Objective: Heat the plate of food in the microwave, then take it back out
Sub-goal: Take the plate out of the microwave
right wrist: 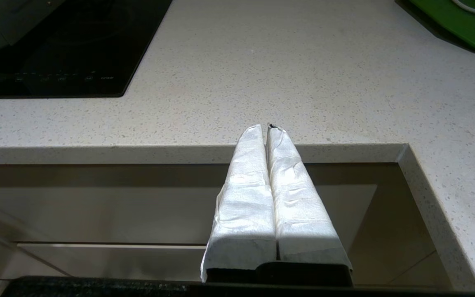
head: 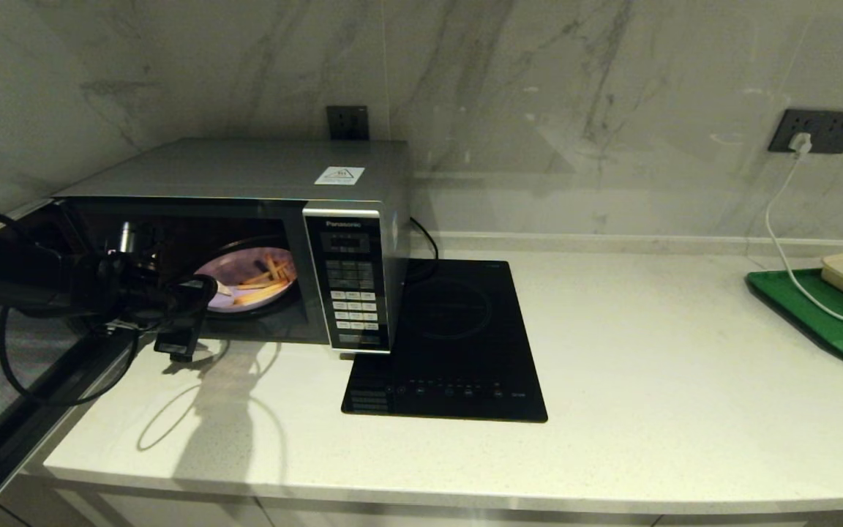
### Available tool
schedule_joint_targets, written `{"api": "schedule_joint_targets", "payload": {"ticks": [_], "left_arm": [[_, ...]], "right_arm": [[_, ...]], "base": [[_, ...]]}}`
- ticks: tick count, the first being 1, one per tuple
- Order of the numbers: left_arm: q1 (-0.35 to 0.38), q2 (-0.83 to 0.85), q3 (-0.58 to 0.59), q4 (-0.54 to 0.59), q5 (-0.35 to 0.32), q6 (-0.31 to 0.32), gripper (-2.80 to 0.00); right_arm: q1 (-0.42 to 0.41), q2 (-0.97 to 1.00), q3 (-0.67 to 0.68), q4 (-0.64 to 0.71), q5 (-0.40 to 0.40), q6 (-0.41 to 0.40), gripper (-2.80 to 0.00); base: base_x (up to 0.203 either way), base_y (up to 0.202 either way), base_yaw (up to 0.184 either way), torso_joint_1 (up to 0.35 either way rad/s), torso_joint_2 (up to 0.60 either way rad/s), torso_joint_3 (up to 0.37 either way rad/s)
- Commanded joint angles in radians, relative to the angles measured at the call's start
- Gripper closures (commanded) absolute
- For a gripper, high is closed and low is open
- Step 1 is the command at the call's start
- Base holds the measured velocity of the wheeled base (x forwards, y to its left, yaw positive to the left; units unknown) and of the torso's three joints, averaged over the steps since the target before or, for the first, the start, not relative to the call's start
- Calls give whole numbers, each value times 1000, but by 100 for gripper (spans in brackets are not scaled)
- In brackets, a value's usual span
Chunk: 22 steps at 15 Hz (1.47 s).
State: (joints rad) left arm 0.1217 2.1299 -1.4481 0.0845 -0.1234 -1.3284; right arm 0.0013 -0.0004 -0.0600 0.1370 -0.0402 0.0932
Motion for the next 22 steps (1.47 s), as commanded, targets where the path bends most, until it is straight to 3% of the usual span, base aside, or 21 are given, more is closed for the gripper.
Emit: {"api": "schedule_joint_targets", "payload": {"ticks": [1, 20, 21, 22], "left_arm": [[-1, 10, -4, 4, 0, -9, -280], [-1, 25, -3, 32, 10, -8, -280], [-1, 25, -3, 32, 10, -8, 0], [-1, 25, -5, 32, 10, -6, 0]], "right_arm": [[0, 0, 0, 1, 0, 0, 0], [0, 0, 0, 1, 0, 0, 0], [0, 0, 0, 1, 0, 0, 0], [-1, 0, 0, 1, 0, 0, 0]], "base": [[0, 0, 0, 0, 0, 0], [0, 0, 0, 0, 0, 0], [0, 0, 0, 0, 0, 0], [0, 0, 0, 0, 0, 0]]}}
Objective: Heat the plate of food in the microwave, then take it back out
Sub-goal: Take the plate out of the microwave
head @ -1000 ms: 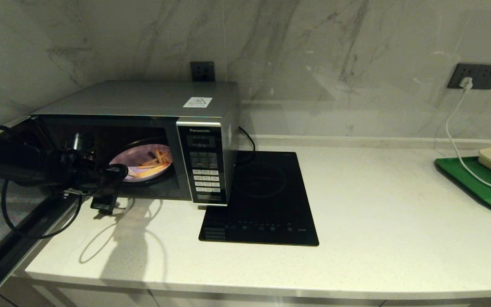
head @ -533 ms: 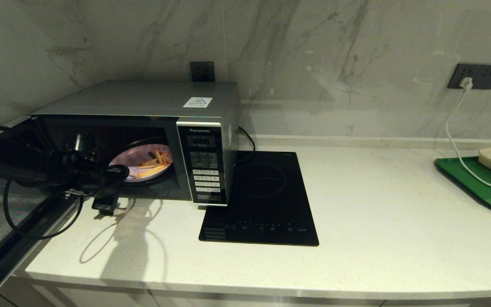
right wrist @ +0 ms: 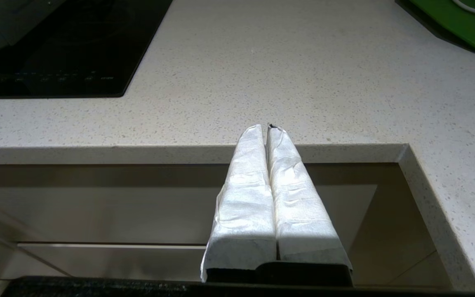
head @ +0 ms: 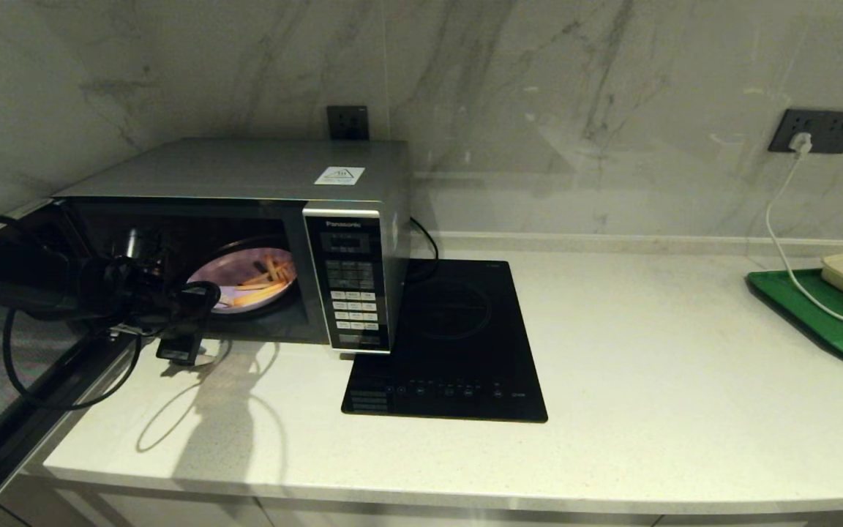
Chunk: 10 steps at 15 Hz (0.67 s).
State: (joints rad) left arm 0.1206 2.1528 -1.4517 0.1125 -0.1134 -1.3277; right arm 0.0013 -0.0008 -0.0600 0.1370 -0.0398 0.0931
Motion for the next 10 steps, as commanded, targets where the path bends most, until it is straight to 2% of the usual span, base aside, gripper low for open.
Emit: {"api": "schedule_joint_targets", "payload": {"ticks": [1, 10], "left_arm": [[1, 2, -3, 4, 1, -5, 0], [-4, -28, -37, 34, -4, -9, 0]], "right_arm": [[0, 1, 0, 1, 0, 0, 0], [0, 1, 0, 1, 0, 0, 0]], "base": [[0, 0, 0, 0, 0, 0], [0, 0, 0, 0, 0, 0]]}}
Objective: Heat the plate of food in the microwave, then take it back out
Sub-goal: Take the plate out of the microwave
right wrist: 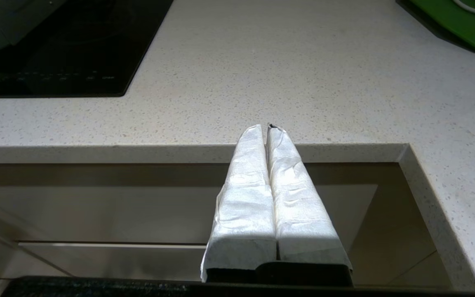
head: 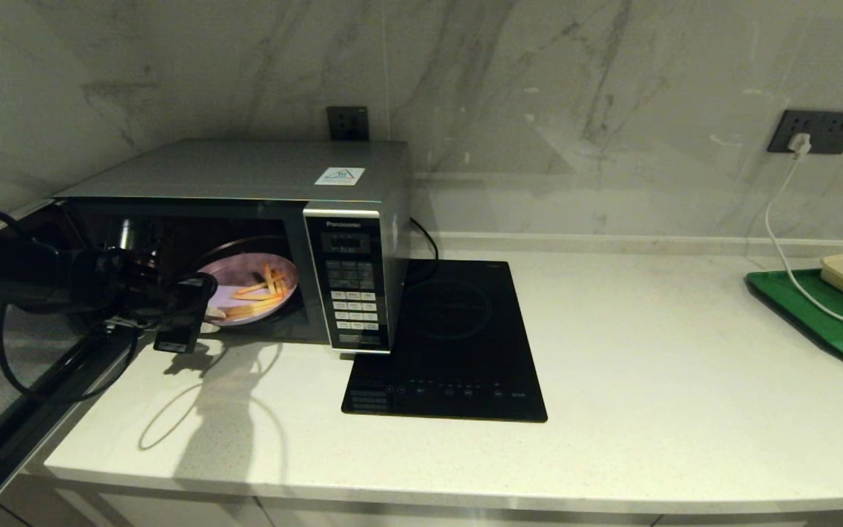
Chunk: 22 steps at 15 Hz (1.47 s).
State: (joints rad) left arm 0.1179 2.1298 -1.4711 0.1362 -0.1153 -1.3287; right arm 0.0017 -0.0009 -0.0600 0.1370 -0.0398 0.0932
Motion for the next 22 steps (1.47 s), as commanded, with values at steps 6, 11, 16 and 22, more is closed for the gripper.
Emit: {"api": "schedule_joint_targets", "payload": {"ticks": [6, 11, 16, 22], "left_arm": [[-12, -2, -107, 72, -5, -13, 0], [-15, -24, -118, 81, -9, -29, 0], [7, -95, -28, 84, -84, -21, 0], [45, -138, 136, -135, -165, -20, 0]], "right_arm": [[0, 1, 0, 1, 0, 0, 0], [0, 1, 0, 1, 0, 0, 0], [0, 1, 0, 1, 0, 0, 0], [0, 1, 0, 1, 0, 0, 0]], "base": [[0, 0, 0, 0, 0, 0], [0, 0, 0, 0, 0, 0], [0, 0, 0, 0, 0, 0], [0, 0, 0, 0, 0, 0]]}}
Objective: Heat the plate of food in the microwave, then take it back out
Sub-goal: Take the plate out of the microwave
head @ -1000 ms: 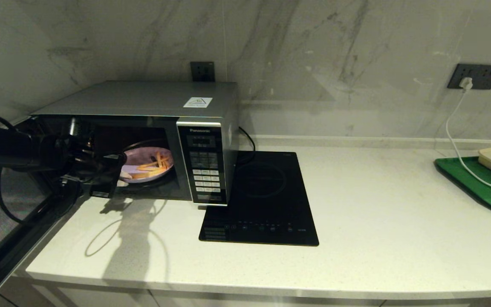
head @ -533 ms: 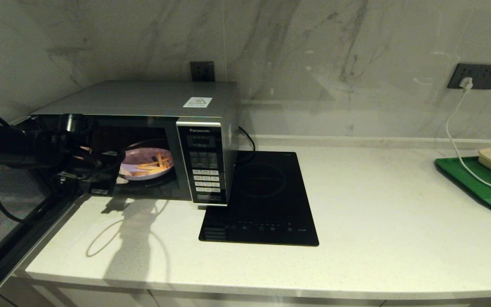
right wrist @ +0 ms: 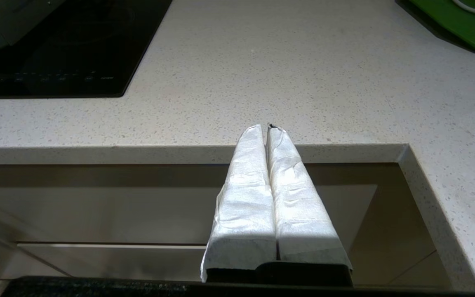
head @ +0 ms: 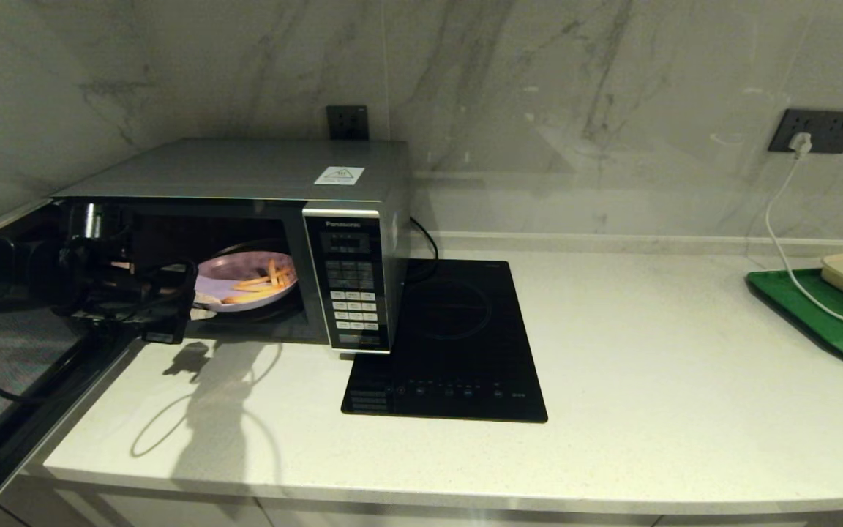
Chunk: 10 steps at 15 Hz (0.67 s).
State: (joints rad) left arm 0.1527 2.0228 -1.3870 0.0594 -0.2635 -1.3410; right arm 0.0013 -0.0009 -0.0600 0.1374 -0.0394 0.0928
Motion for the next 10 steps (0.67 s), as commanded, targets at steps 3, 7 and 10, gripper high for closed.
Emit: {"api": "schedule_joint_targets", "payload": {"ticks": [3, 7, 10], "left_arm": [[19, -67, 134, -142, -38, -6, 0], [25, -148, 233, -148, -64, -5, 0], [37, -240, 346, -158, -75, -2, 0]], "right_arm": [[0, 1, 0, 1, -1, 1, 0], [0, 1, 0, 1, -1, 1, 0], [0, 1, 0, 1, -1, 1, 0]], "base": [[0, 0, 0, 0, 0, 0], [0, 0, 0, 0, 0, 0], [0, 0, 0, 0, 0, 0]]}}
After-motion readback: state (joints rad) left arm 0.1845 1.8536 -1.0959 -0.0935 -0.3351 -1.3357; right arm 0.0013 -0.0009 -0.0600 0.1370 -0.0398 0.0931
